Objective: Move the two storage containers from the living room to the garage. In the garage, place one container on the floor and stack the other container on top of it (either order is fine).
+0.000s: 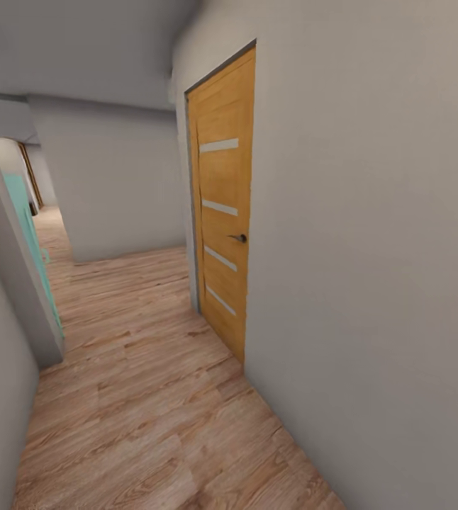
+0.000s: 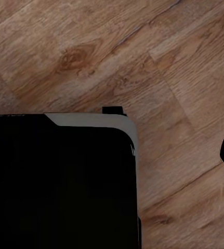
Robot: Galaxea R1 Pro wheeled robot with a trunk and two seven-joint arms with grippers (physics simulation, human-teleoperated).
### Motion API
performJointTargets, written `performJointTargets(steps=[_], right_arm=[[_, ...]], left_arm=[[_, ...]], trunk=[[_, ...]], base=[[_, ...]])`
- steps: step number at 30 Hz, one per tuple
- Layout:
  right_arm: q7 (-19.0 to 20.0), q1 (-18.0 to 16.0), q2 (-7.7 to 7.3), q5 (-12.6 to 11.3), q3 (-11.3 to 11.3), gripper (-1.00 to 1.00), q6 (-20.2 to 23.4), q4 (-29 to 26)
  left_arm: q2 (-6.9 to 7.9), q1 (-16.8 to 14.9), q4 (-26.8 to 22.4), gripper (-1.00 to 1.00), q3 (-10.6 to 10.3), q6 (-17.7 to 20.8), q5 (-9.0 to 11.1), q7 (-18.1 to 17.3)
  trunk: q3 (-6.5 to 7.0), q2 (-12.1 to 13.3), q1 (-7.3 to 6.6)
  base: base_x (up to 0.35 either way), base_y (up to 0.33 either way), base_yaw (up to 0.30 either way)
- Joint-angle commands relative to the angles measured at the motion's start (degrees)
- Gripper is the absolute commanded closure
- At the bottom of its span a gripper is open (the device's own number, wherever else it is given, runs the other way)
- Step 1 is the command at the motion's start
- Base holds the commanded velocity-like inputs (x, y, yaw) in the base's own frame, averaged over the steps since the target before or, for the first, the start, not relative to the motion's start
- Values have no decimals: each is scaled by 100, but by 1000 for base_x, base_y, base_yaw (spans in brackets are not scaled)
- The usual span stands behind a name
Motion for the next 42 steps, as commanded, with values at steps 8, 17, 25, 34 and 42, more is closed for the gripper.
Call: performJointTargets(steps=[8, 17, 25, 34, 42], right_arm=[[-3, -8, 1, -54, 50, -100, -34, 18], [-4, -8, 1, -60, 49, -100, -34, 18], [-3, -8, 1, -61, 50, -100, -34, 18], [-3, -8, 1, -61, 50, -100, -34, 18], [-3, -8, 1, -61, 50, -100, -34, 18]], left_arm=[[-1, -5, 6, -100, 15, -23, 22, 5], [-1, -5, 6, -100, 15, -26, 22, 3], [-1, -5, 6, -100, 15, -23, 22, 5], [-1, -5, 6, -100, 15, -20, 22, 5], [-1, -5, 6, -100, 15, -25, 22, 5]], trunk=[[-8, -5, 3], [-8, -5, 3], [-8, -5, 3], [-8, -5, 3], [-8, -5, 3]], base=[[150, 0, 267], [133, 0, 270], [105, 0, 274], [100, 0, 276], [100, 0, 277]])
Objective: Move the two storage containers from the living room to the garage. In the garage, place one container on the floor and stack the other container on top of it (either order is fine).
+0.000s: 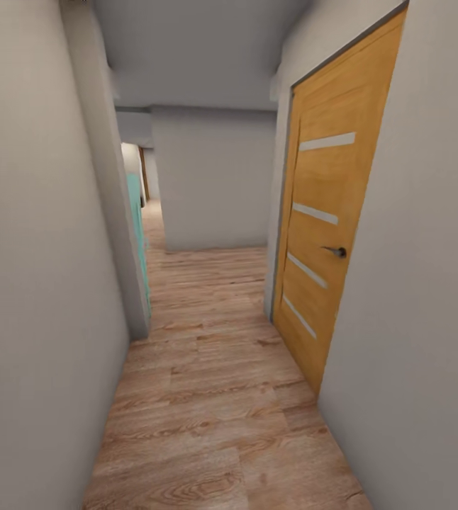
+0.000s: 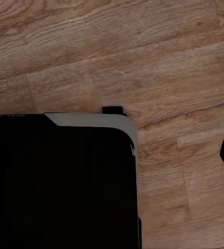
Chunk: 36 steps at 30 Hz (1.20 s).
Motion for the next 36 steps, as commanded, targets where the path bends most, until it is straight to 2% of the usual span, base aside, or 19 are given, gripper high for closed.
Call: performJointTargets(steps=[1, 13, 36], right_arm=[[-3, -8, 1, -52, 48, -100, -34, 18], [3, -8, -2, -52, 49, -100, -34, 18], [14, -8, -7, -52, 42, -100, -34, 18]], left_arm=[[-1, -5, 6, -100, 15, -21, 22, 5], [-1, -5, 6, -100, 15, -23, 14, 5], [8, -5, 6, -100, 15, -15, 38, -4]], trunk=[[-8, -6, 2], [-8, -6, 2], [-8, -6, 2]], base=[[100, 0, 277], [113, 0, 258], [285, -77, 13]])
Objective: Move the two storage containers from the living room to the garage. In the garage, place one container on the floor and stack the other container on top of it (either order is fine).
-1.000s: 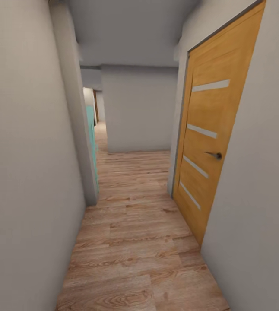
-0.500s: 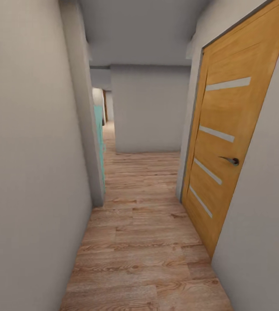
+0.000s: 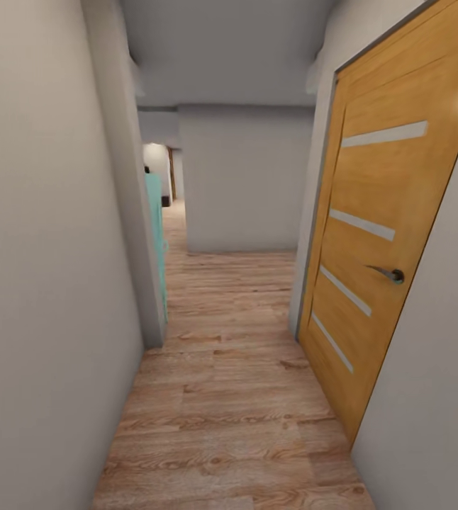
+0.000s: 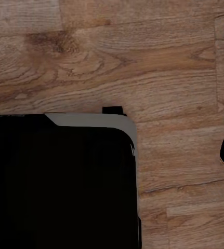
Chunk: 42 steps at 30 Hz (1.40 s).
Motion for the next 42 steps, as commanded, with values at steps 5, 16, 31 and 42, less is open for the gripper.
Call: performJointTargets(steps=[5, 16, 31, 42], right_arm=[[-3, -8, 2, -52, 51, -100, -33, 18], [-11, -8, 12, -52, 57, -100, -33, 18], [-13, -8, 37, -52, 53, -100, -33, 18], [-11, -8, 29, -52, 49, -100, -33, 18]], left_arm=[[-1, -5, 5, -100, 15, -20, 22, 5], [7, -5, 5, -100, 17, -11, 22, 5], [8, -5, 5, -100, 20, -2, 22, 5], [8, -5, 5, -100, 15, -2, 22, 5]], trunk=[[-8, -5, 4], [-8, -5, 4], [-8, -5, 4], [-8, -5, 4]], base=[[307, -88, 0], [313, -60, 0], [322, -2, 140], [323, 0, 113]])
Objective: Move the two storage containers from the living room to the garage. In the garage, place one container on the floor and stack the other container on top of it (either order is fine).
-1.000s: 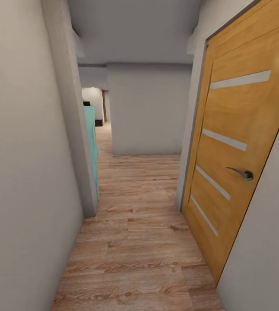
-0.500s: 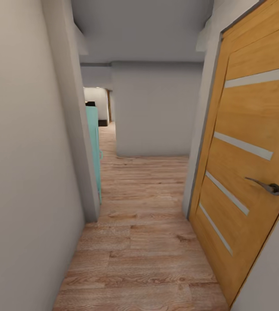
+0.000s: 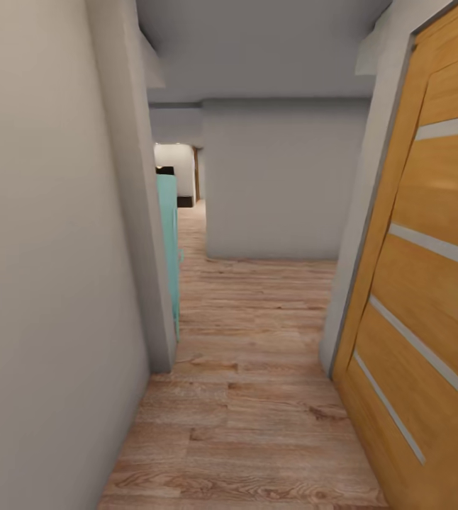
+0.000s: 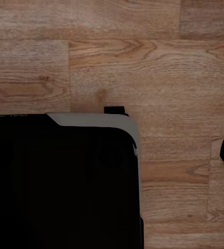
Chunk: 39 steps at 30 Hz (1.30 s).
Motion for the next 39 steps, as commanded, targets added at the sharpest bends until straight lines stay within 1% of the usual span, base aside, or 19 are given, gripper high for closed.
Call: performJointTargets(steps=[1, 25, 39], right_arm=[[-5, -8, 1, -52, 50, -100, -33, 18], [23, -8, -2, -52, 49, -100, -33, 18], [29, -8, 1, -52, 49, -100, -33, 18]], left_arm=[[-1, -5, 5, -100, 15, -19, 21, 5], [-1, -5, 5, -100, 15, -27, 21, 5], [-1, -5, 5, -100, 15, -28, 21, 5]], trunk=[[-8, -5, 4], [-8, -5, 4], [-8, -5, 4]], base=[[323, 0, 9], [322, -1, 1], [310, -100, 0]])
